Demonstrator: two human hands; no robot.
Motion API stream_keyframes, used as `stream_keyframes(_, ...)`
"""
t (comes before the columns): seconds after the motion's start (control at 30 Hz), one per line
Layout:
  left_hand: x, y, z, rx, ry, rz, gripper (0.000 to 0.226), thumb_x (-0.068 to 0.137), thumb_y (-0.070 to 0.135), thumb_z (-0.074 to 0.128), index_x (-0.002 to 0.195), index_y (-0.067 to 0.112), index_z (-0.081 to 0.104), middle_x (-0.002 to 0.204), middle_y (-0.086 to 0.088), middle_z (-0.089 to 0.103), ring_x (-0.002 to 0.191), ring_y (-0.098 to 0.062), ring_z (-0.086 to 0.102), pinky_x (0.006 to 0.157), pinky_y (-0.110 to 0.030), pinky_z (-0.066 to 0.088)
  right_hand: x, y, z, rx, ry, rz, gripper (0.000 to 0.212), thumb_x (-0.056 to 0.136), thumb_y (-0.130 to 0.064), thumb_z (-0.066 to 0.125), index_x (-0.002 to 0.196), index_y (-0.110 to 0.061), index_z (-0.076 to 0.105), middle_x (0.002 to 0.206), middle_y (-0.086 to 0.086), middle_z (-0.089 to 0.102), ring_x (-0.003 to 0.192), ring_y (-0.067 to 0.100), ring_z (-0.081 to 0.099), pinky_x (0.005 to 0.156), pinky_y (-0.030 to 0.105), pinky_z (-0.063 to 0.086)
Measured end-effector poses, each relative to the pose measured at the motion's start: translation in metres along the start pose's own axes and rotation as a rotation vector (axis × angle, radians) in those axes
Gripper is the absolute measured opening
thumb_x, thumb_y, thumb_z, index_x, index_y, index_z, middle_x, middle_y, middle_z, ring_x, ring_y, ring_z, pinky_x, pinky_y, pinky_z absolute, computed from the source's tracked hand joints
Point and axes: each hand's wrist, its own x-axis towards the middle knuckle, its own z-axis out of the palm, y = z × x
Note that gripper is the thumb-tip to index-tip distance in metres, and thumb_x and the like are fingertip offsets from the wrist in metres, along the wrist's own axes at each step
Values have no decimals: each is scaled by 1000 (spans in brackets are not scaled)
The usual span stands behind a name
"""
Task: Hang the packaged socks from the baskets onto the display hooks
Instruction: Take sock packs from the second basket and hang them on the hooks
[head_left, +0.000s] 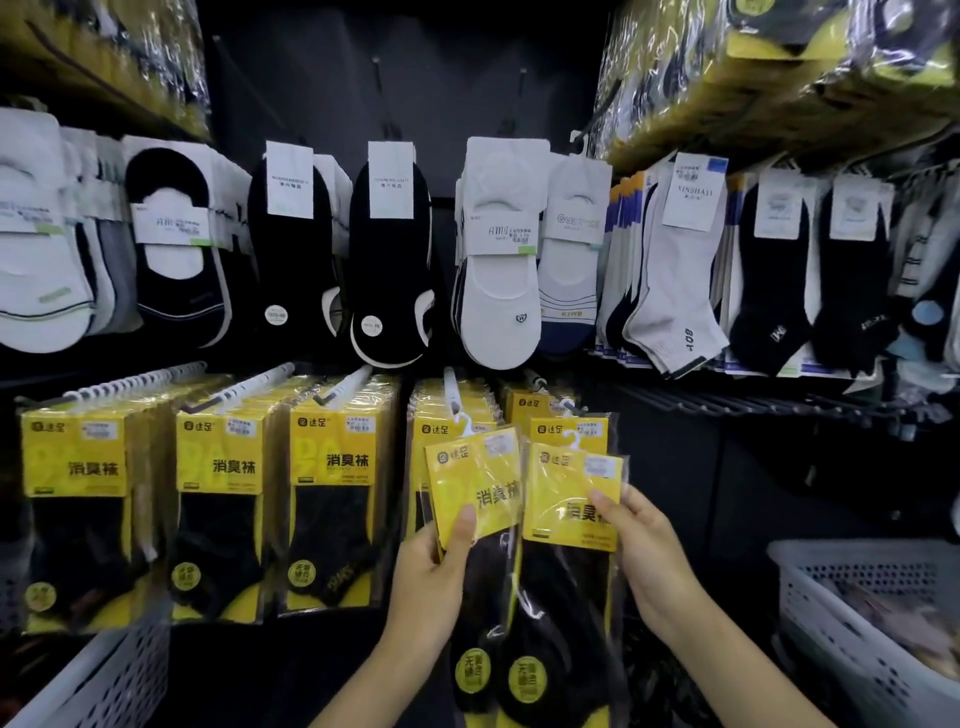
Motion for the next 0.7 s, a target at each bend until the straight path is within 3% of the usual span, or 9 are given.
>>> stream_keyframes(0.17, 12, 7, -19, 51, 41, 38, 22, 78, 53, 49, 88, 38, 62, 80, 35, 67, 79, 19, 60, 61, 3, 41, 16, -8, -28, -65, 184, -63, 15, 95, -15, 54, 104, -15, 66, 96, 3, 75, 89, 18, 71, 76, 30, 53)
stream_keyframes(0.23, 17, 10, -24, 66, 66, 56, 23, 77, 53, 48, 86, 37, 62, 78, 32, 68, 77, 16, 61, 60, 2, 41, 23, -14, -31, -93, 185, -95, 14, 95, -15, 55, 104, -17, 65, 97, 1, 74, 87, 13, 71, 72, 25, 53)
stream_keyframes(0.3, 20, 10, -27, 74, 90, 61, 31, 76, 56, 47, 84, 32, 65, 64, 22, 68, 63, 7, 62, 55, -2, 42, 29, -19, -28, -132, 157, -118, 13, 95, -15, 55, 103, -19, 64, 95, -3, 74, 82, 7, 71, 65, 17, 52)
stream_keyframes(0.4, 23, 12, -29, 94, 97, 52, 41, 77, 58, 46, 83, 22, 65, 41, 13, 47, 41, 1, 42, 45, -8, 36, 41, -24, -20, -176, 77, -131, 18, 95, -15, 54, 112, -14, 62, 102, 2, 72, 90, 14, 69, 69, 21, 53)
stream_keyframes(0.53, 21, 13, -28, 102, 116, 75, 33, 79, 55, 48, 63, 26, 52, 35, 14, 39, 35, 1, 37, 40, -6, 32, 51, -25, -14, -176, 34, -95, 18, 96, -13, 52, 113, -13, 60, 101, 5, 71, 88, 16, 68, 69, 23, 53)
stream_keyframes(0.7, 21, 11, -25, 86, 84, 74, 42, 76, 58, 48, 77, 19, 62, 38, 13, 38, 39, 1, 38, 44, -7, 33, 63, -16, -14, -171, 24, -39, 18, 95, -13, 54, 111, -11, 61, 101, 7, 71, 91, 20, 68, 72, 25, 54)
